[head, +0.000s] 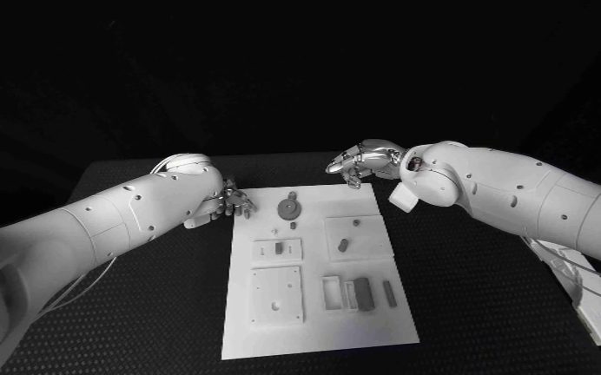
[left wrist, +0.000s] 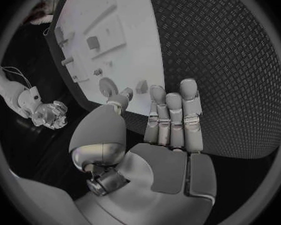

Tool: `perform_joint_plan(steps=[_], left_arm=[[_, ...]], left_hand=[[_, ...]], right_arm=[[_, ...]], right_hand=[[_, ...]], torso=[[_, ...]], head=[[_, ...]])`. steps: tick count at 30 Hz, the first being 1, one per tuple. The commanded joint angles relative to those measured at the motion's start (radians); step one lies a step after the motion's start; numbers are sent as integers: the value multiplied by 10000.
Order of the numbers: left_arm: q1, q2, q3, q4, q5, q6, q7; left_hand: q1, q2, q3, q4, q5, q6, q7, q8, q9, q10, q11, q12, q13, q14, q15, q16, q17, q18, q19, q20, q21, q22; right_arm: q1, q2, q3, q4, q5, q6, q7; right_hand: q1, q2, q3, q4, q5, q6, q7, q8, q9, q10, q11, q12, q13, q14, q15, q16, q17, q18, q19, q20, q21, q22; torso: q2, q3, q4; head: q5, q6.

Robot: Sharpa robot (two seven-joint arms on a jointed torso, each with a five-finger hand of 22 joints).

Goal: Assemble the parts on the task board

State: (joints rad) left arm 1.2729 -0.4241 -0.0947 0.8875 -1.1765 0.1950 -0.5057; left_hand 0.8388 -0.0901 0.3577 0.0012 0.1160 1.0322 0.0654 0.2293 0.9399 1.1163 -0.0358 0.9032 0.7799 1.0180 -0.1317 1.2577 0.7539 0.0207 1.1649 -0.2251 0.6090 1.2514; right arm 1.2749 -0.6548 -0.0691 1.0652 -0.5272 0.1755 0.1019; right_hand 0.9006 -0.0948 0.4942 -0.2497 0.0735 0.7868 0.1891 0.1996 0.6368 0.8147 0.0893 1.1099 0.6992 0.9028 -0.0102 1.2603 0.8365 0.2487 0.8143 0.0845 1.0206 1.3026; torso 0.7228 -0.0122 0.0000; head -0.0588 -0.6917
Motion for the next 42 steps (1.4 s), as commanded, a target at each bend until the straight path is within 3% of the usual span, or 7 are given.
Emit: perform_joint_plan(steps=[1,5,26,37,42], left_arm=[[-15,48,1,-30,60,70,124],[-48,62,1,-44,60,-4,107],[-54,140,1,-135,212,-16,142],[-58,148,2,-178,291,155,153],[-59,135,2,-215,397,143,163]], left_hand=[[15,87,-55,-2,64,16,68,53,-18,-43,-6,22,9,-63,0,-6,6,351,-66,-15,-70,17],[106,280,-115,-90,72,17,68,92,-49,-53,-9,22,6,-70,2,-9,7,347,-70,-11,-88,39],[389,758,-287,-488,78,28,57,221,-148,-67,-14,29,-4,-83,9,-12,12,327,-73,-1,-151,106],[658,1308,-329,-1384,149,69,36,406,-267,-40,-33,35,-31,-67,9,-16,16,293,-29,2,-230,191],[742,1355,-101,-1617,214,72,36,457,-320,-33,-31,26,-49,-60,16,-30,9,276,0,6,-267,208]], right_arm=[[-5,3,3,23,-34,88,94],[-5,-3,3,23,-34,96,92],[-5,9,3,27,-34,103,96],[-5,44,3,-7,-34,111,103],[-5,59,3,-5,-34,109,103]], right_hand=[[-31,7,3,42,-57,-1,89,-42,-17,-59,-2,37,-15,-76,-23,49,-11,131,63,38,-58,-8],[-31,8,3,42,-57,-1,89,-42,-17,-59,-2,37,-15,-76,-23,50,-12,131,63,38,-59,-7],[-27,14,5,40,-57,-1,89,-42,-17,-59,-2,39,-17,-76,-23,51,-14,131,64,38,-60,-6],[-26,19,5,40,-57,-1,89,-42,-17,-59,-2,40,-19,-76,-23,51,-15,131,65,38,-60,-6],[-27,21,5,41,-57,-1,89,-41,-18,-60,-1,41,-19,-76,-22,51,-15,131,65,38,-61,-5]], torso=[[-1,6,-6],[1,8,-8],[-1,4,-3],[-7,1,-5],[-1,3,-1]], head=[[-8,19],[82,-119],[76,-117],[61,-115],[61,-102]])
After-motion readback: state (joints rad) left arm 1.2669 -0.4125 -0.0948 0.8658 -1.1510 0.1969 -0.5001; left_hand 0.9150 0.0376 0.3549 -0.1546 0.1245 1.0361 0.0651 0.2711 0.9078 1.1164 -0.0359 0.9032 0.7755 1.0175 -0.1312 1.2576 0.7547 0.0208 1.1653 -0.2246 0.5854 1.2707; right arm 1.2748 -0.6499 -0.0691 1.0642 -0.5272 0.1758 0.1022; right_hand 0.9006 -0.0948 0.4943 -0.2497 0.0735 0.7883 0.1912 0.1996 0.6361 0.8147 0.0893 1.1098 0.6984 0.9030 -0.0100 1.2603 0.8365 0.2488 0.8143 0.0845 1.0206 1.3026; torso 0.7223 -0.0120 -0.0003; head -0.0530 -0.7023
